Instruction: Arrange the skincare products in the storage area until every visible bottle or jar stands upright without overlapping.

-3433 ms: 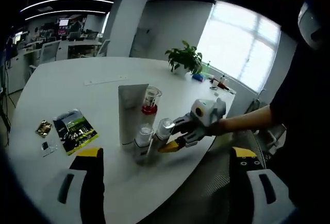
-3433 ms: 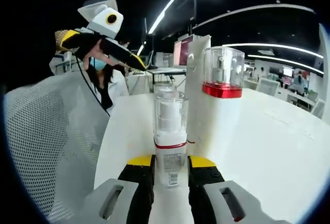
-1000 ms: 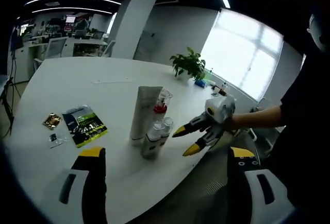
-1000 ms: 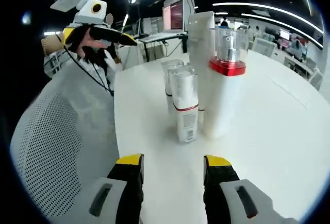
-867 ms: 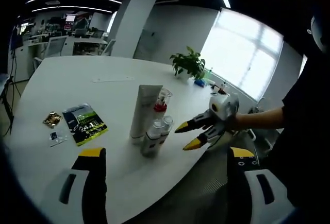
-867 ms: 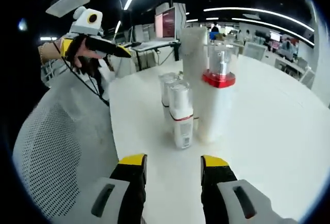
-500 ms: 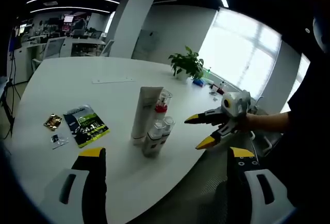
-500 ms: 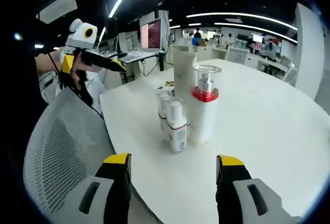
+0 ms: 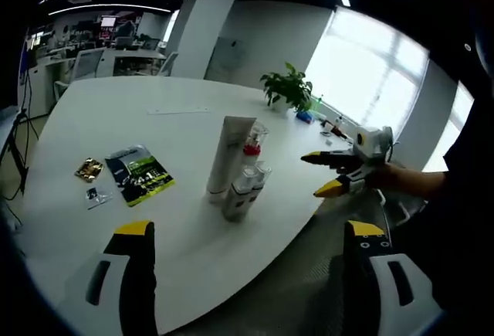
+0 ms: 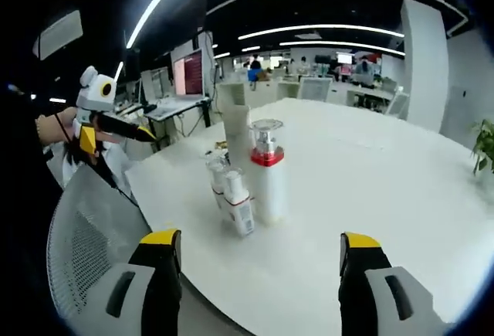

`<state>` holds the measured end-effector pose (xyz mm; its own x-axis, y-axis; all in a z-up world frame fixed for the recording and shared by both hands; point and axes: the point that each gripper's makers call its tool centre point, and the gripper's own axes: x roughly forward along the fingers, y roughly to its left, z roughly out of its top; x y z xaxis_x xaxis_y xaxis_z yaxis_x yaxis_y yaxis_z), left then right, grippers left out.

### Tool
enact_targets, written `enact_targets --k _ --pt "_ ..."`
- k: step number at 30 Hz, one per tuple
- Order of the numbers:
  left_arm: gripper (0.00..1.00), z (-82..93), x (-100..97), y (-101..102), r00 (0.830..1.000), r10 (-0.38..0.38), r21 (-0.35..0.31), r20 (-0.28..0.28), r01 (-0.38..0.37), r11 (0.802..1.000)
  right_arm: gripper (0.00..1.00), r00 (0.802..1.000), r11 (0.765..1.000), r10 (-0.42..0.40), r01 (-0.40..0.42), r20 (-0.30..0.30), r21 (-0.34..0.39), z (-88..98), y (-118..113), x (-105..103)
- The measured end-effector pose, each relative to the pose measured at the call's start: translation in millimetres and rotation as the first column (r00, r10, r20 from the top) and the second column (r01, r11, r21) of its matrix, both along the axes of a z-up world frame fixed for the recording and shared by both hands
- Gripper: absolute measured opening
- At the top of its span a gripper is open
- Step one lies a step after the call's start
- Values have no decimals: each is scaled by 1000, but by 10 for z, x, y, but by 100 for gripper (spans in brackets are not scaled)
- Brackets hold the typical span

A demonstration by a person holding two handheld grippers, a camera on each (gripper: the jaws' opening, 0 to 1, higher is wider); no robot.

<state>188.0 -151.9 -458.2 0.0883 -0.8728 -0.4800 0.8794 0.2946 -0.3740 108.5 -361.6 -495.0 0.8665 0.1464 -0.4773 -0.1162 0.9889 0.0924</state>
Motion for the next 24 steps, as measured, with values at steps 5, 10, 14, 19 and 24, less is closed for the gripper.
enact_targets --k 5,10,14,19,24 --pt "97 -44 27 95 1000 24 25 -2 -24 999 99 1000 999 -30 30 -1 18 -8 -56 -67" --pt "99 -112 63 177 999 44 56 0 -44 997 99 999 999 -46 46 -24 2 -61 -78 -81" --pt "99 -143 84 226 999 53 76 4 -53 996 99 998 998 -60 60 -16 -2 -73 -42 -39" --pt "99 -163 134 235 998 63 90 5 -63 994 99 999 997 -48 46 -26 -59 -93 9 -37" --pt "99 -173 207 184 997 72 92 -12 -71 993 99 997 996 -71 69 -25 -61 -83 -21 -39"
